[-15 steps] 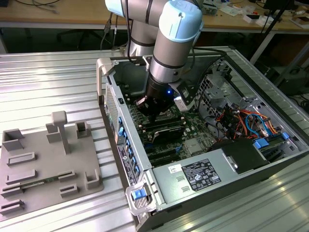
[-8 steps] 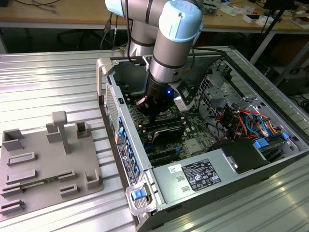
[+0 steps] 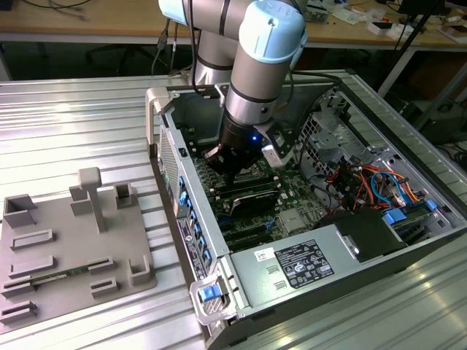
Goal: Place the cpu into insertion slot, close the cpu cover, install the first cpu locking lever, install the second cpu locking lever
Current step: 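Install the second cpu locking lever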
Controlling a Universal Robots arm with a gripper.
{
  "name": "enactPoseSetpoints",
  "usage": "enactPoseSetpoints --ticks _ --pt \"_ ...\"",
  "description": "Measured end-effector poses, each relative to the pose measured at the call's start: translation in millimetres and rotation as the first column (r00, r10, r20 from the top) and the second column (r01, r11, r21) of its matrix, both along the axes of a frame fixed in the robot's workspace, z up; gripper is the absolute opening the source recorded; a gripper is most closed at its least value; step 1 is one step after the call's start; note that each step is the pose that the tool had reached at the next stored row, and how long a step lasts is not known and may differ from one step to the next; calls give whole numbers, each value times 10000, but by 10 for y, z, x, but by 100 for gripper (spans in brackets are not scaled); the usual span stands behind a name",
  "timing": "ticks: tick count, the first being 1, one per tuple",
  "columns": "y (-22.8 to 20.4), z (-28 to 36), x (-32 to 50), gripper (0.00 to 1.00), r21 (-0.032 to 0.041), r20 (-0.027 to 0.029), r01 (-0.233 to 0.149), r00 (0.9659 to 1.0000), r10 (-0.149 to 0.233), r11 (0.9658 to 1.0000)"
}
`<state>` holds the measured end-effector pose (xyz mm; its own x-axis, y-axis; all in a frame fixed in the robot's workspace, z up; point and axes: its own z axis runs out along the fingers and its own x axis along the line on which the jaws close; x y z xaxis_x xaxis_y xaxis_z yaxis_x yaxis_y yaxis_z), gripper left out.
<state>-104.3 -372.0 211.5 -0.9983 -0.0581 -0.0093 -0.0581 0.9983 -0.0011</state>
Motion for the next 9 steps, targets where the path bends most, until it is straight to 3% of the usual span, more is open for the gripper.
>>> enactPoseSetpoints --ticks 9 --pt "31 -30 0 11 1 0 -24 10000 24 10000"
